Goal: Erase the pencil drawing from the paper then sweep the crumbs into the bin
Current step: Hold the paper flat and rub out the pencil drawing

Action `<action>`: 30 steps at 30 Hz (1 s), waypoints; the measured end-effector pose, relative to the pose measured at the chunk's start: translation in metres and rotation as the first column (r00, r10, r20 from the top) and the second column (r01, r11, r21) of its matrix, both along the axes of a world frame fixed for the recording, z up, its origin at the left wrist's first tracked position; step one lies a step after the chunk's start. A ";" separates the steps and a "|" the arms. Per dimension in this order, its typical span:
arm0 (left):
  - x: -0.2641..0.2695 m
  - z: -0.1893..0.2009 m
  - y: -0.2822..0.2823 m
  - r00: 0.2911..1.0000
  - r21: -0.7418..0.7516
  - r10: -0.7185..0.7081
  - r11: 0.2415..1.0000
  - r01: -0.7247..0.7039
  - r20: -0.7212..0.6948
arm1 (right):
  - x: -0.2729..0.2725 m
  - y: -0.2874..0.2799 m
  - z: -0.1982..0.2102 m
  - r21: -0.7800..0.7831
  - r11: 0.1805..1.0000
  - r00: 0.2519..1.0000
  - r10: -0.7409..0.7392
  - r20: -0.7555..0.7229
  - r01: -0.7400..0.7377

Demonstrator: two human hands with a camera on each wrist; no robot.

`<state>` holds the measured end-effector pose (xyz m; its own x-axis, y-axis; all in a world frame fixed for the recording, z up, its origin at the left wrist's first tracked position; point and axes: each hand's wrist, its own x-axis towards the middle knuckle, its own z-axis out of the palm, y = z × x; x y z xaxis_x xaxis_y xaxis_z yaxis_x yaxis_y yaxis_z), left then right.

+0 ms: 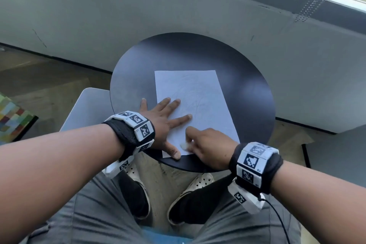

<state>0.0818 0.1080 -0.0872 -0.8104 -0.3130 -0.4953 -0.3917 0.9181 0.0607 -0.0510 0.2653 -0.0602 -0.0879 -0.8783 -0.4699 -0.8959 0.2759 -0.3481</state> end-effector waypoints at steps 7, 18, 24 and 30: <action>-0.002 0.001 0.002 1.000 0.016 0.021 1.000 -0.021 0.016 | -0.028 -0.009 0.002 -0.091 0.952 0.950 -0.300 -0.084 0.292; -0.001 0.004 0.004 1.000 0.008 0.021 1.000 -0.021 0.021 | -0.014 -0.020 0.001 -0.116 0.949 0.954 -0.299 -0.037 0.293; -0.002 0.005 0.004 0.999 0.015 0.026 1.000 -0.027 0.029 | -0.019 -0.021 0.000 -0.058 0.974 0.974 -0.220 -0.048 0.218; -0.002 0.003 0.004 0.999 0.021 0.031 0.999 -0.032 0.025 | 0.001 -0.009 0.002 -0.074 0.993 0.992 -0.102 -0.074 0.096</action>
